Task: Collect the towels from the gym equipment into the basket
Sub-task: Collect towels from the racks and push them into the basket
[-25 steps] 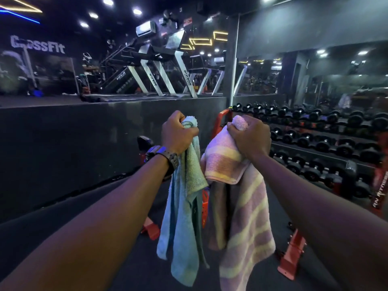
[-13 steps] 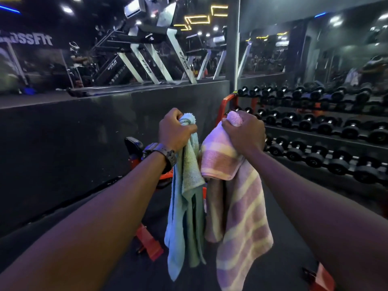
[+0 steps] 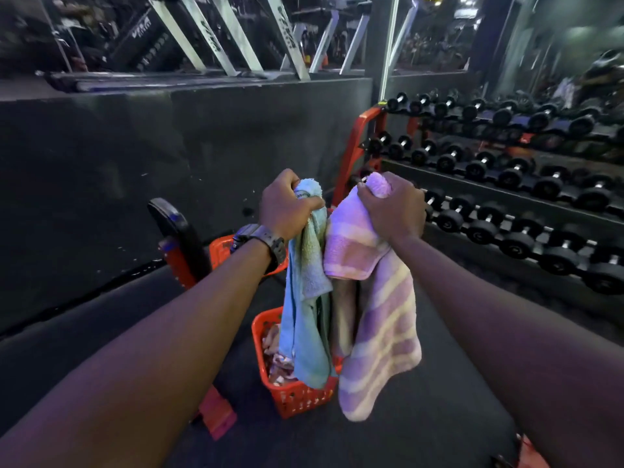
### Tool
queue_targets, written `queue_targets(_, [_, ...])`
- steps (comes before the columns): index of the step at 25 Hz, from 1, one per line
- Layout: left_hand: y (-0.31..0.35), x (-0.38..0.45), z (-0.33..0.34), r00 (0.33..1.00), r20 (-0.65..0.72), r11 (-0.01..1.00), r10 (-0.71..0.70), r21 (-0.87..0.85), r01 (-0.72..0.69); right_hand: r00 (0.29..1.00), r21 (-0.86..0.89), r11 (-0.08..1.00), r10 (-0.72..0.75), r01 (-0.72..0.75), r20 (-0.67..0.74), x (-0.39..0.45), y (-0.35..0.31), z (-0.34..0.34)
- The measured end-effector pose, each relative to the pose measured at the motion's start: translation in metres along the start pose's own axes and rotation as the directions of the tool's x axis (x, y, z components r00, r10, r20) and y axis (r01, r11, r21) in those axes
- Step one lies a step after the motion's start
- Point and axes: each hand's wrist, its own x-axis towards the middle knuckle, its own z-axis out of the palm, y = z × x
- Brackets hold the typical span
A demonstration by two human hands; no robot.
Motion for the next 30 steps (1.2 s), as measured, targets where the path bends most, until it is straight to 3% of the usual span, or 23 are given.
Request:
queue_targets(5, [-0.067,0.067,0.043,0.993,0.088,0.997,-0.075,0.037,0.071,0.994,-0.002,0.995,0.099,-0.099,0.047,0.040,0.031,0.094])
queue_targets(13, [-0.197,0.118,0.110,0.951,0.121,0.952,-0.283,0.159,0.263,0.937,-0.017,0.972,0.231,-0.235,0.261,0.066,0.124,0.242])
queue_targets(18, [-0.307,0.107,0.157,0.854,0.243,0.886,-0.460,0.196,0.421,0.865,-0.121,0.961,0.277,-0.249,0.419,0.028,0.199,0.326])
queue_targets(23, [-0.430,0.080,0.210,0.741,0.422,0.853,-0.522,0.227,0.471,0.745,-0.315,0.898,0.433,-0.307,0.507,-0.032,0.290,0.408])
queue_targets(25, [-0.488,0.060,0.232,0.715,0.481,0.861,-0.508,0.255,0.441,0.702,-0.358,0.890,0.447,-0.283,0.554,-0.067,0.335,0.439])
queue_targets(28, [-0.568,0.017,0.262,0.703,0.556,0.886,-0.444,0.387,0.254,0.632,-0.358,0.927,0.347,-0.116,0.693,-0.118,0.397,0.474])
queue_targets(30, [-0.619,-0.020,0.287,0.552,0.638,0.815,-0.537,0.561,0.143,0.505,-0.399,0.916,0.329,0.034,0.798,-0.155,0.439,0.501])
